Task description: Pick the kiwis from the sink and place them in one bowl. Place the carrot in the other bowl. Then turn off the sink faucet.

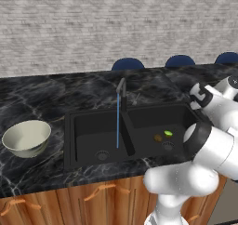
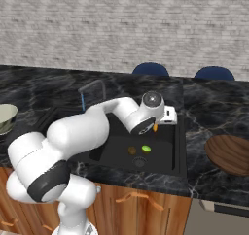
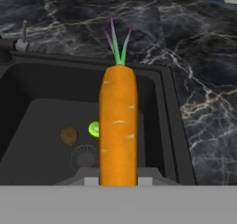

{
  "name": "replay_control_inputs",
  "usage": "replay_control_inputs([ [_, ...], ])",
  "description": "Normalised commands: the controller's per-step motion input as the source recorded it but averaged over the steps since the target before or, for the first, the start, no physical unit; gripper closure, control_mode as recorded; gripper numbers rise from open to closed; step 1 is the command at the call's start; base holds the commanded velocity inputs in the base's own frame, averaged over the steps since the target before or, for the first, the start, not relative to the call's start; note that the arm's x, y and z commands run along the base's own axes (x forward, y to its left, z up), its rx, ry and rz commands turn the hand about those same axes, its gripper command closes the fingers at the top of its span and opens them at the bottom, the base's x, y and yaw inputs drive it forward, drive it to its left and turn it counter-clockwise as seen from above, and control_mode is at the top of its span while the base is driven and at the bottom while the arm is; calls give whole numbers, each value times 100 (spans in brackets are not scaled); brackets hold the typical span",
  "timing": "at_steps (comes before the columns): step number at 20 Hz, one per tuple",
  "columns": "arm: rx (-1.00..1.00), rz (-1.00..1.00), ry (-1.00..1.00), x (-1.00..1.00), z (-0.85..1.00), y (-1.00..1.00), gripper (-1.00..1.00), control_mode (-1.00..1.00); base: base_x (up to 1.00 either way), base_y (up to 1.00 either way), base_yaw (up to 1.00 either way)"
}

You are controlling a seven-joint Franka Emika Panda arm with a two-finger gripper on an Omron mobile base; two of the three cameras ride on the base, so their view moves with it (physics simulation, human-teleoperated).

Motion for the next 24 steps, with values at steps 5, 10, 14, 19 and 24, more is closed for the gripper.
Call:
replay_control_inputs([
  [5, 0, 0, 5, -23, 33, 0, 100, -100, 0, 0, 0],
  [10, 0, 0, 5, -19, 19, 0, 100, -100, 0, 0, 0],
  [14, 0, 0, 6, -22, 17, 0, 100, -100, 0, 0, 0],
  [19, 0, 0, 0, -21, 4, -2, 100, -100, 0, 0, 0],
  [24, 0, 0, 0, -19, 0, -11, 100, -100, 0, 0, 0],
])
